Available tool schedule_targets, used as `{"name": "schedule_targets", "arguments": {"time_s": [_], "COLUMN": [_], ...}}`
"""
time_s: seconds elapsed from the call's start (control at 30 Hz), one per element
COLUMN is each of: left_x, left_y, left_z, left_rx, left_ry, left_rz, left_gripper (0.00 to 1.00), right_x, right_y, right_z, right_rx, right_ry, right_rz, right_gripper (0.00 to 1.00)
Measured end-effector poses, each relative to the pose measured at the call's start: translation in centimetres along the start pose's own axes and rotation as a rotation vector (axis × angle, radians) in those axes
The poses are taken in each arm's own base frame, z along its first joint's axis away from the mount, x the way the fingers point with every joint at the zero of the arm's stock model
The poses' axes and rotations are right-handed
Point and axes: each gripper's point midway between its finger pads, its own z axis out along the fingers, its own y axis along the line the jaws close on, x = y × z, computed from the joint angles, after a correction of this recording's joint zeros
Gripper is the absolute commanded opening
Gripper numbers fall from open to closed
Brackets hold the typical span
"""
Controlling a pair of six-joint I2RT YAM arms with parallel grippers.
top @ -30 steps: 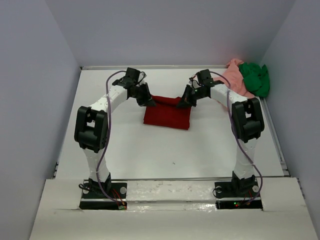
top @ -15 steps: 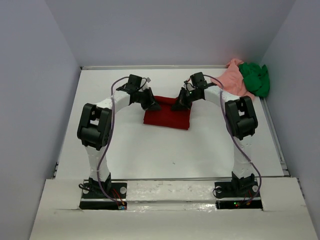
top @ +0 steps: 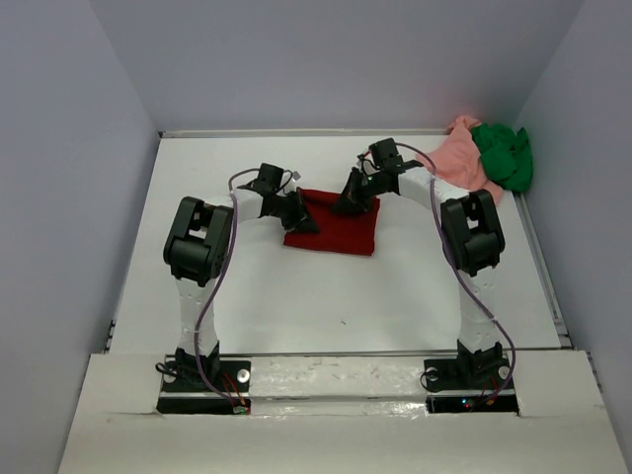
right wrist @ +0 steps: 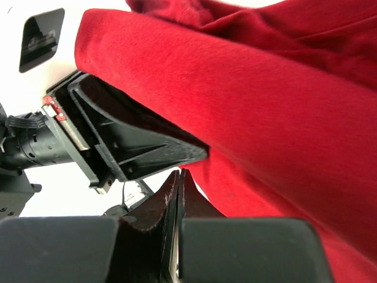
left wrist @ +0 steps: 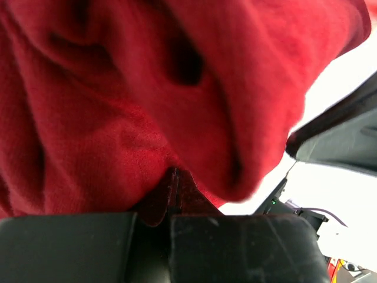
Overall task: Fold and stack the t-shirts
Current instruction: Smooth out wrinkles on the folded tshirt
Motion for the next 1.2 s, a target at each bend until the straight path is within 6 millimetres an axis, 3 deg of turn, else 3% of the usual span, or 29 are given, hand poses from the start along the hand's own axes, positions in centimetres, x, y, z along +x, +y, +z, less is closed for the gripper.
{"name": "schedule_targets", "arguments": {"time_s": [0.17, 0.33, 0.73, 0.9, 1.03, 1.2], "left_x": [0.3, 0.8, 2.2, 2.8, 2.7, 2.7], "left_y": [0.5, 0.9, 1.3, 1.5, 1.6, 1.6], "left_z": [0.2, 0.4, -0.2, -0.5, -0.7, -0.8], "left_rx": [-0.001, 0.008, 0.020, 0.014, 0.008, 0.005], "left_ry": [0.001, 0.002, -0.003, -0.001, -0.008, -0.010], "left_rz": [0.000, -0.001, -0.013, -0.018, -0.018, -0.020], "left_gripper": [0.00, 0.00, 0.00, 0.00, 0.00, 0.00], "right_x": [1.5, 3.0, 1.5, -1.0, -4.7, -9.5], "right_y": [0.7, -0.1, -1.2, -0.8, 1.0, 3.1], "right_z": [1.5, 3.1, 5.5, 7.1, 8.8, 9.5], "right_rx": [-0.023, -0.041, -0.075, -0.090, -0.142, -0.210], "right_ry": [0.022, 0.039, -0.007, -0.039, -0.083, -0.165], "right_rz": [0.000, 0.043, 0.070, 0.046, -0.007, -0.070], "right_gripper": [0.00, 0.00, 0.00, 0.00, 0.00, 0.00]}}
